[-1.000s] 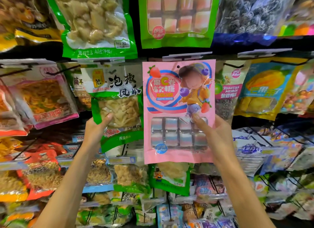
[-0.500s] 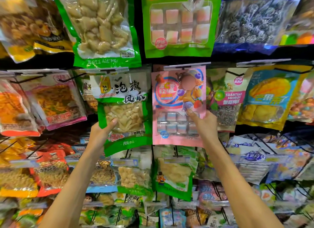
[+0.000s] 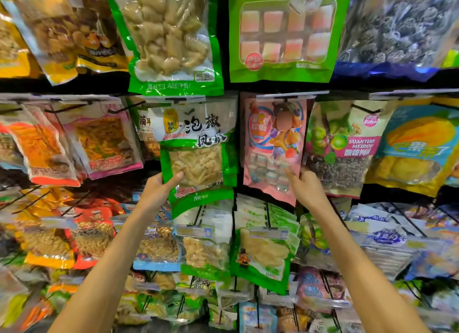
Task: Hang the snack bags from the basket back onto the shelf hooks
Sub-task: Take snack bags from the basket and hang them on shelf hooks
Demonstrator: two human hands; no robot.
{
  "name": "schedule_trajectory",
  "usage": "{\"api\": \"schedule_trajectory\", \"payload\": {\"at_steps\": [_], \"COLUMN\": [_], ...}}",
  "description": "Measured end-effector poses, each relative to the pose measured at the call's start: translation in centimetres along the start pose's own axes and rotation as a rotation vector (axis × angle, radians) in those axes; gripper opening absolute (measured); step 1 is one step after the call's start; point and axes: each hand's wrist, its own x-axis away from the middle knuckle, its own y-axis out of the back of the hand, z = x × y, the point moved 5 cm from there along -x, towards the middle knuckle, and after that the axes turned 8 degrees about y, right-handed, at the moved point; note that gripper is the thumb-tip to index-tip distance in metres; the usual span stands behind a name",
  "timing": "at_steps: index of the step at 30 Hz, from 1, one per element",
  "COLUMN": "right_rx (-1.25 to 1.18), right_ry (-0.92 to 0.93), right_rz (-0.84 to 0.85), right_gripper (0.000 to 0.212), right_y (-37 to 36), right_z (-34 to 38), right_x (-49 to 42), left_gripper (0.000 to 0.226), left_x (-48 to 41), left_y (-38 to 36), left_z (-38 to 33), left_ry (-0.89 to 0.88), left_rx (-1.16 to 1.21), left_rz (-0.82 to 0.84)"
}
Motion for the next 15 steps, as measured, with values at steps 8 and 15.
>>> {"api": "schedule_trajectory", "payload": {"at_steps": [8, 15], "right_rx": [0.733, 0.826], "right_ry": [0.062, 0.403], "right_rz": [0.256, 0.499], "right_gripper": [0.040, 0.057], "right_y": [0.3, -6.4], "right_z": [-0.3, 5.0], "right_x": [2.0, 3.6], "left_gripper": [0.039, 0.053], "left_x": [2.6, 6.2], "left_y": [1.3, 4.7], "left_z": [-0.3, 1.7], "left_ry": [-0.130, 0.026], "left_rx": [-0.652, -1.241], "left_rz": [-0.135, -0.212]}}
